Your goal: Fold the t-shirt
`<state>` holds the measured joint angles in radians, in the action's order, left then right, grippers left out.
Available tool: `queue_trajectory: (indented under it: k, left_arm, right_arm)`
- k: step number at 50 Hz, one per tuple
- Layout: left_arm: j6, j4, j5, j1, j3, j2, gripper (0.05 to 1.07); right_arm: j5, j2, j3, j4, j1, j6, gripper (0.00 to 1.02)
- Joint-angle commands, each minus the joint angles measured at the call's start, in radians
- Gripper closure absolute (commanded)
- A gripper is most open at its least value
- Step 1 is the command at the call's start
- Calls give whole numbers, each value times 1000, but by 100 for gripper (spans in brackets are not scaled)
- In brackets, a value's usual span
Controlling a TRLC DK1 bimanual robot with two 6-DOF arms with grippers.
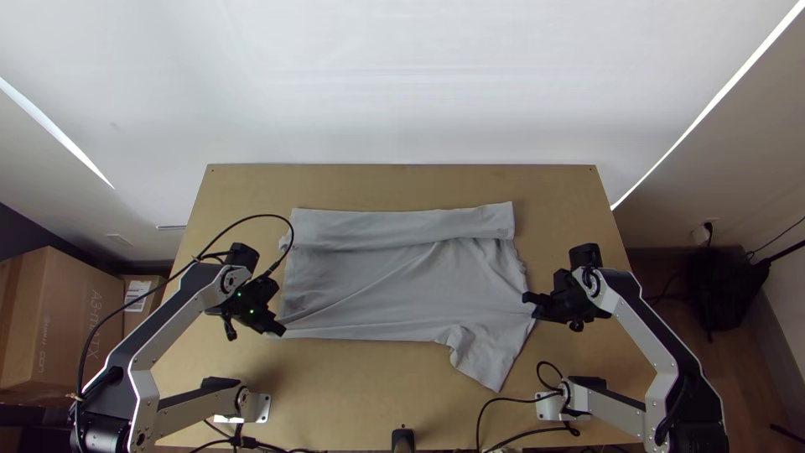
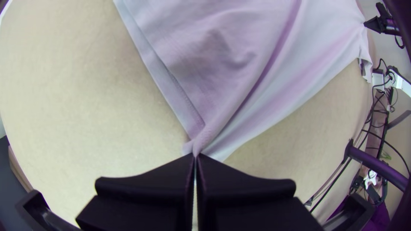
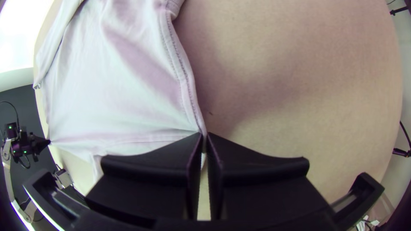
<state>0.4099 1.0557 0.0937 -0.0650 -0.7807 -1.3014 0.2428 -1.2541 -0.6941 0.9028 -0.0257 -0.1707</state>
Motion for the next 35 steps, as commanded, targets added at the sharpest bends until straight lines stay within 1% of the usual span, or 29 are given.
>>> queue_trajectory:
  k: [1,7,10,14,19,26,35]
  left_arm:
    - [9,7,1,8,-42,22,105]
    - [-56,7,3,-32,-95,39,105]
    - [-85,3,3,-55,-129,42,105]
    - [-112,-8,5,-61,-175,33,105]
    - [-140,-31,5,-53,-238,2,105]
    - [-168,-72,5,-22,-322,-61,105]
    - [-187,-92,6,-10,-410,-130,105]
  right_arm:
    - [-27,47,19,21,30,5,100]
    - [-27,131,-7,21,148,-59,100]
    - [-27,156,-27,21,193,-90,100]
    - [-27,168,-56,18,237,-115,100]
    - [-27,165,-87,8,254,-121,100]
    - [-27,147,-143,-10,256,-121,100]
    - [-28,91,-220,-42,253,-98,100]
